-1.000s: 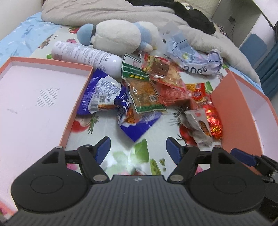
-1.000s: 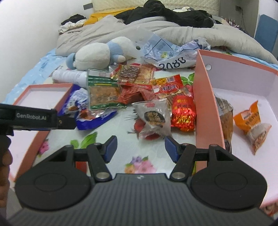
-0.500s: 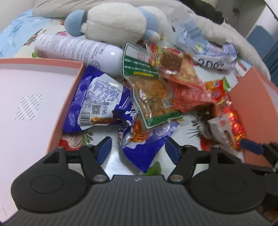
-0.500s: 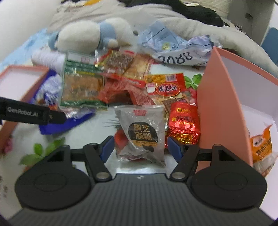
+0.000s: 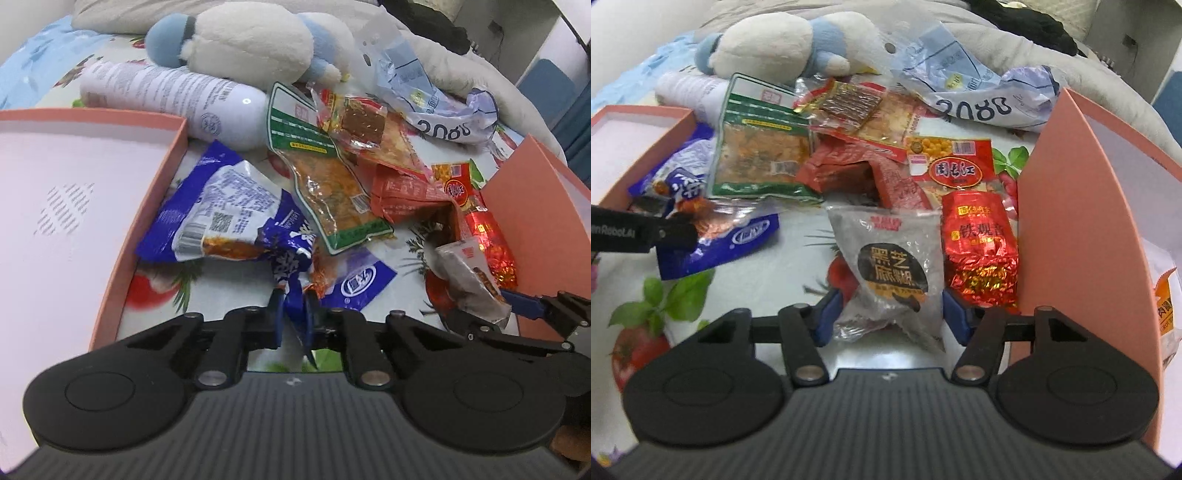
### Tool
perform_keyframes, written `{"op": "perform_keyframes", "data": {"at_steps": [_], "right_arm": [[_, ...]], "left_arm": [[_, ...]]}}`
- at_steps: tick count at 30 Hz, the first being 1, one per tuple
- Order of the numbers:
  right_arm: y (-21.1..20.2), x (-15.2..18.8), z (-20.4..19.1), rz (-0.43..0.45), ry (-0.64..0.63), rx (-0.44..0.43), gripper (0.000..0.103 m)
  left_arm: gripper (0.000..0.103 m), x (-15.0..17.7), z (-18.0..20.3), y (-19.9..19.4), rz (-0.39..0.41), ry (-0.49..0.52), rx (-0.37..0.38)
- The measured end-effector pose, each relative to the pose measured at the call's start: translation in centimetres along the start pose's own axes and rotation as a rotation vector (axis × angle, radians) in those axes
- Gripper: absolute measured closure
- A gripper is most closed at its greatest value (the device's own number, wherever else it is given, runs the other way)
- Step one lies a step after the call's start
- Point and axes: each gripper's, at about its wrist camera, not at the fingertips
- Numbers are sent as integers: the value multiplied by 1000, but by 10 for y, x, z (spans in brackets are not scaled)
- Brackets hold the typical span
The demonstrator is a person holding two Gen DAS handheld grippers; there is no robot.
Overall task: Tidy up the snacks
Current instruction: 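Grasp the clear black-label packet with the right gripper while the left grasps the blue bag, then carry both packets into the deep pink box and open both grippers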
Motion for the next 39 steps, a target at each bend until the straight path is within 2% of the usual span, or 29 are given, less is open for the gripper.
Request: {"op": "perform_keyframes", "data": {"at_steps": [2,15,28,39], "right_arm": [[-8,2,-2,-2,-8,-9,53],[-73,48,-7,-33,12,-87,67],[-146,91,7,35,87,-90,68],[-210,110,33,130,144,-80,68]], "left_arm": [[91,6,0,-8,1,-9,6],[92,56,26,-78,4,-8,13],[92,90,57,-152,74,36,43],[92,114,81,-211,136,90,46]]}}
Point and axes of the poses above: each gripper's, at about its wrist camera, not at the fingertips, and y roughly the way its jaws point, z to its right, x to its underside, and after that the axes turned 12 degrees about y, right-handed
